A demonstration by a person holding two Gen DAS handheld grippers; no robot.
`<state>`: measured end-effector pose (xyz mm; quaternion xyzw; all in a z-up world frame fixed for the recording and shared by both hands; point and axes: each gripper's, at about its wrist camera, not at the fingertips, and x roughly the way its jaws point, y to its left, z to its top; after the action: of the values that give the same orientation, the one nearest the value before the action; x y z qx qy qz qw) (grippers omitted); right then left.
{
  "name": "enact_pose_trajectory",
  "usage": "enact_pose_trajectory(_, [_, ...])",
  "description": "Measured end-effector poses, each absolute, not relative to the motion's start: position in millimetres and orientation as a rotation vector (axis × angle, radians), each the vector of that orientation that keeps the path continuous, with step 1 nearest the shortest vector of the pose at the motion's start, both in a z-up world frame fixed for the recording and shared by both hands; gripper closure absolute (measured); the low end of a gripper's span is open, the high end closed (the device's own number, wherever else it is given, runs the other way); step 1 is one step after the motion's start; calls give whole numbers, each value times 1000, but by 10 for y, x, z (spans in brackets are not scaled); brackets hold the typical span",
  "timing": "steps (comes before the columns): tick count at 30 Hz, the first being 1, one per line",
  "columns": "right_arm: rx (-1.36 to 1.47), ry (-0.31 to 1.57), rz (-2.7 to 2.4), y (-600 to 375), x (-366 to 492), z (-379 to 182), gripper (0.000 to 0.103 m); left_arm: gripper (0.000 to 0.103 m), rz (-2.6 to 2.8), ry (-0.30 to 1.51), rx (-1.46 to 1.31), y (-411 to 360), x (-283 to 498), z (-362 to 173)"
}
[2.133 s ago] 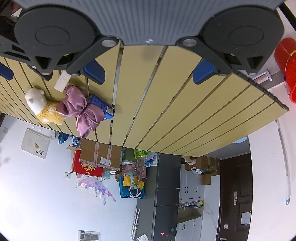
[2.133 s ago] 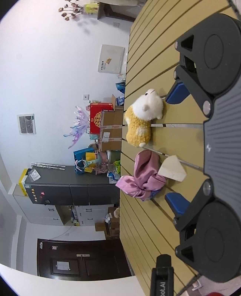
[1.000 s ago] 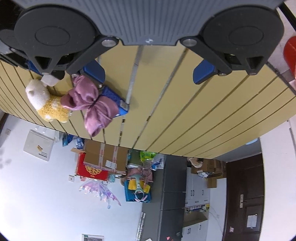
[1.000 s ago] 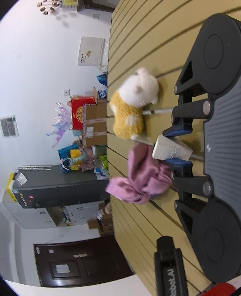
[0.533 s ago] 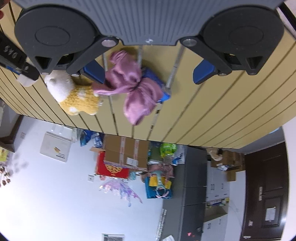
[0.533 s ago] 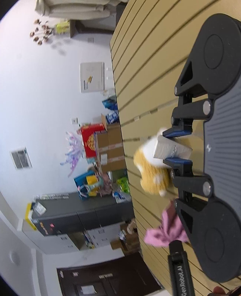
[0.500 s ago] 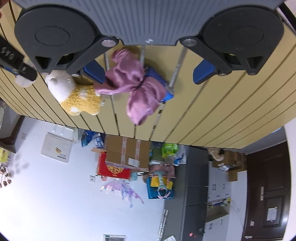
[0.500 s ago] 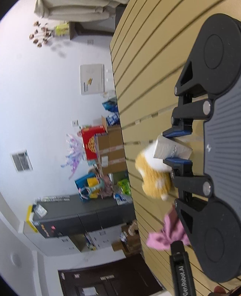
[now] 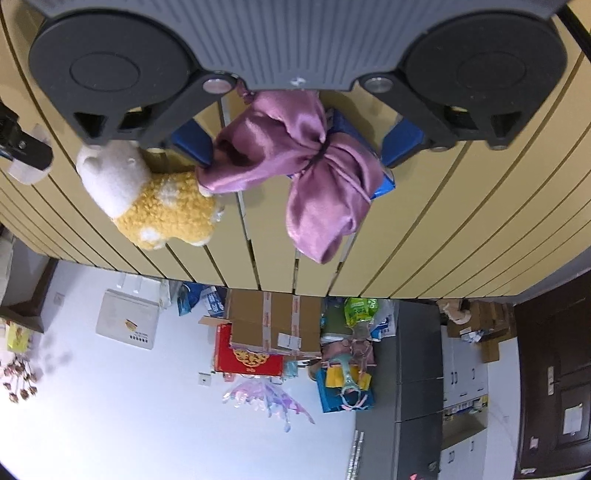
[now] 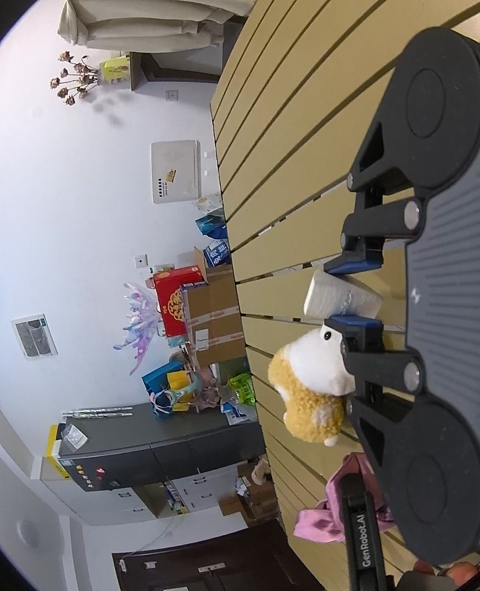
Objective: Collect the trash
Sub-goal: 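Grasp the pink satin bow with the left tool while the right tool holds the paper, then lift the pink bow and white paper off the table with both tools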
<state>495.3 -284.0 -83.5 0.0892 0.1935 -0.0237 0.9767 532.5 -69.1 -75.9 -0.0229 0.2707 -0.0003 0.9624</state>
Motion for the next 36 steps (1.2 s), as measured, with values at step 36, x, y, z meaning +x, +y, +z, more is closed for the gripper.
enact_pose_trajectory(36, [92, 300, 66, -2682, 4234, -328, 81, 58, -89, 422, -170, -155, 4397, -69])
